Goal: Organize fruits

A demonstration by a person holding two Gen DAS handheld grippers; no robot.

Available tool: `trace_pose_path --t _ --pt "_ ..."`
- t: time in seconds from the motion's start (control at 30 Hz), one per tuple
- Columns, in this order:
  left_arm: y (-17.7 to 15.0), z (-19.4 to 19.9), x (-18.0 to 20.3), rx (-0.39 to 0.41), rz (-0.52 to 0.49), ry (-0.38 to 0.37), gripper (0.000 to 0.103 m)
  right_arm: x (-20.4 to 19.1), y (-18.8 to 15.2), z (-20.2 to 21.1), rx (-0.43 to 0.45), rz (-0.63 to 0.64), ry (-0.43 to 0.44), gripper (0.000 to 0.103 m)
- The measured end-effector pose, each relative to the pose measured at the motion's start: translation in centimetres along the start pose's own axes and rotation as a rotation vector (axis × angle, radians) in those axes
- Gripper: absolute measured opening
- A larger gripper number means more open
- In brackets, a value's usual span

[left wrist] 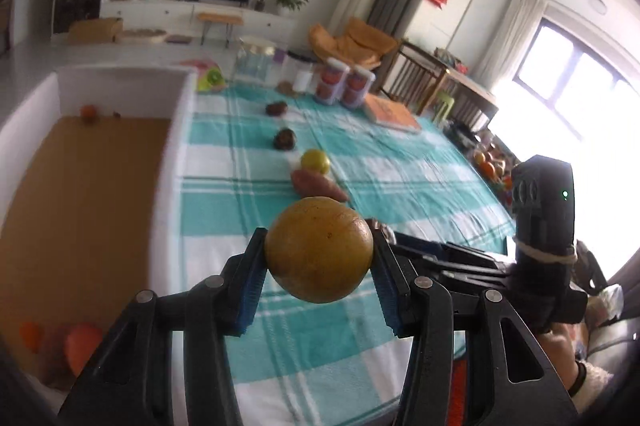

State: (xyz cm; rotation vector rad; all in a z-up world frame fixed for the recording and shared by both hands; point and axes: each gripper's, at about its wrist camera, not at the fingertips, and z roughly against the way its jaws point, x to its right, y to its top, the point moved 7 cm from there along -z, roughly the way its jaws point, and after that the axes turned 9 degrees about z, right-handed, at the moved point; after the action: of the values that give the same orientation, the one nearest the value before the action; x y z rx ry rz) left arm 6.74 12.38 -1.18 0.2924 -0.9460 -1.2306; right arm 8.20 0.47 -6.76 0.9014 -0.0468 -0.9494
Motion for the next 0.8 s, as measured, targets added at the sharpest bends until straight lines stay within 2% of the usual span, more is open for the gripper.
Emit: trace_pose_path --t 0.1,0.2,0.3,0.37,0.4,0.5,0.57,0.63,0.67,0.73,0.8 --pt "2.1 2.3 -5.8 0.064 0.064 0.148 0.051 -6.9 1.9 -2.8 -0.024 0.112 0.11 0.048" --pt "2.1 2.3 -12.3 0.049 0.145 0.315 0.051 -11.8 2.2 -6.0 -0.071 0.216 0.153 0.048" --pt "0.9 1.6 -16.3 0.001 0.185 0.411 0.052 -14.8 1.5 -9.1 -0.124 0.29 0.163 0.048" --pt "0.0 1.1 -17.7 -0.024 0.209 0.449 0.052 -15.5 0.9 -10.9 -0.158 0.306 0.153 0.048" --pt "-0.1 1.2 -18.0 -0.022 0.22 0.461 0.056 -15.6 0.7 -11.5 -0.168 0.311 0.143 0.049" --pt "0.2 2.0 -17.2 0.026 0.216 0.462 0.078 -14.3 1.2 -10.9 -0.129 0.272 0.138 0.058" --pt "1.1 2.5 -15.6 0.077 0.188 0.462 0.081 -12.5 2.2 -8.9 -0.06 0.237 0.13 0.064" --pt "1.8 2.5 -13.5 0.102 0.147 0.436 0.081 -9.9 3.0 -6.4 0.02 0.218 0.071 0.076" --pt "2.0 2.3 -12.1 0.108 0.128 0.409 0.081 -8.1 3.0 -5.0 0.06 0.207 0.025 0.08" --pt "1.9 2.1 -9.1 0.11 0.09 0.325 0.082 -3.4 2.2 -2.5 0.122 0.167 -0.111 0.096" --pt "1.2 1.0 -5.2 0.082 0.032 0.227 0.088 2.8 0.1 -1.0 0.125 0.122 -0.317 0.097"
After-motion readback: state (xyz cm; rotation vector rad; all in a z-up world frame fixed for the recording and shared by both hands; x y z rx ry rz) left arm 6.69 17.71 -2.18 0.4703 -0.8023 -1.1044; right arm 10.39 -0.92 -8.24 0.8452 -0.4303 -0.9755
